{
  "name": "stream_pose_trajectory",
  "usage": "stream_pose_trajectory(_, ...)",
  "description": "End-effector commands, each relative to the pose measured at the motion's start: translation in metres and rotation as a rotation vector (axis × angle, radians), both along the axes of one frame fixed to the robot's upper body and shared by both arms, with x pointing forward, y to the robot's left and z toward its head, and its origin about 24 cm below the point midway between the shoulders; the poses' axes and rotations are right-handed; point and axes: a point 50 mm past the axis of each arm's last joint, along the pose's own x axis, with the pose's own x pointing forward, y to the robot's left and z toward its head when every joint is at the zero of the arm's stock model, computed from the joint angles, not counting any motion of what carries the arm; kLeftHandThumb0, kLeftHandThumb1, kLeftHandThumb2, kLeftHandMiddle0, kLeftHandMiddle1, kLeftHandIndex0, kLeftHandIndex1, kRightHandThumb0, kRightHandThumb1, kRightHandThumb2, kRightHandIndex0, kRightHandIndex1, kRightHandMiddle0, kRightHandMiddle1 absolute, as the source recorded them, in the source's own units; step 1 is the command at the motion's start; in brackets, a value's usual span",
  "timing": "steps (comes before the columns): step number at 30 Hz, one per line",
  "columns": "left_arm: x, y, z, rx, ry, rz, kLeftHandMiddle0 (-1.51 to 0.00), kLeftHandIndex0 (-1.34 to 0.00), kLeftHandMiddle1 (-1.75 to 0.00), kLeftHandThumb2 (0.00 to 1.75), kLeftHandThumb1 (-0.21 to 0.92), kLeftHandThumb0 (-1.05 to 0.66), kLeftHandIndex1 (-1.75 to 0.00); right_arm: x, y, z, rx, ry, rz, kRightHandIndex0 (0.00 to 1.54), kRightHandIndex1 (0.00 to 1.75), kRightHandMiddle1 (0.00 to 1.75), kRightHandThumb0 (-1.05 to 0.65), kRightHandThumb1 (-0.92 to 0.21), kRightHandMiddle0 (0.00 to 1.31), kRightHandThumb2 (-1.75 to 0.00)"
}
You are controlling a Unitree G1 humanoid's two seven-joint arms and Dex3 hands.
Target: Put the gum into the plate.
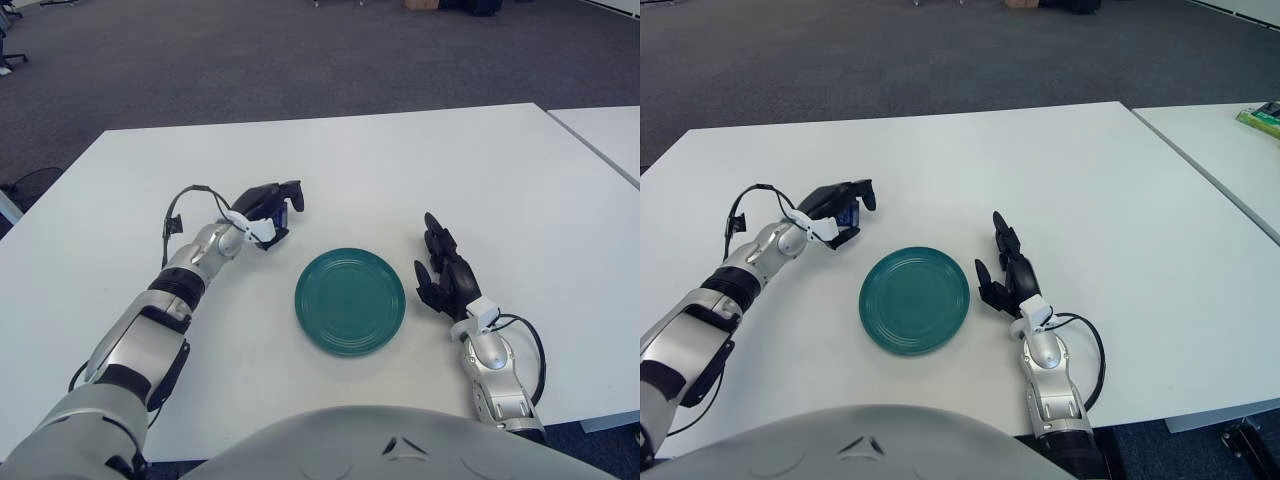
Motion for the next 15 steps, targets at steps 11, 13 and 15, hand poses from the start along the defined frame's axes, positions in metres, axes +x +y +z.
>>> stream_pose_trajectory(11, -0.041, -0.041, 0.051, -0.173, -0.141, -0.292, -0.75, -0.56, -1.69, 1.53, 0.12, 0.0, -1.75, -0.028, 0.0, -0.043, 0.001, 0.27, -0.04, 0.07, 0.01, 0.04, -0.86, -0.92, 0.03, -0.74)
stream_pose_trajectory(13, -0.048, -0.047, 0.054, -0.179, -0.129, -0.325, -0.76, -0.57, -1.7, 1.55, 0.11, 0.0, -1.75, -0.028, 0.001, -0.043, 0.0, 0.265, -0.042, 0.07, 0.01, 0.04, -0.86, -0.92, 0.03, -0.74)
stream_pose_trajectory(15, -0.053, -0.051, 0.057, -0.181, -0.123, -0.344, -0.76, -0.57, -1.71, 1.56, 0.1, 0.0, -1.75, -0.028, 0.001, -0.043, 0.0, 0.262, -0.042, 0.07, 0.01, 0.04, -0.86, -0.92, 0.02, -0.74)
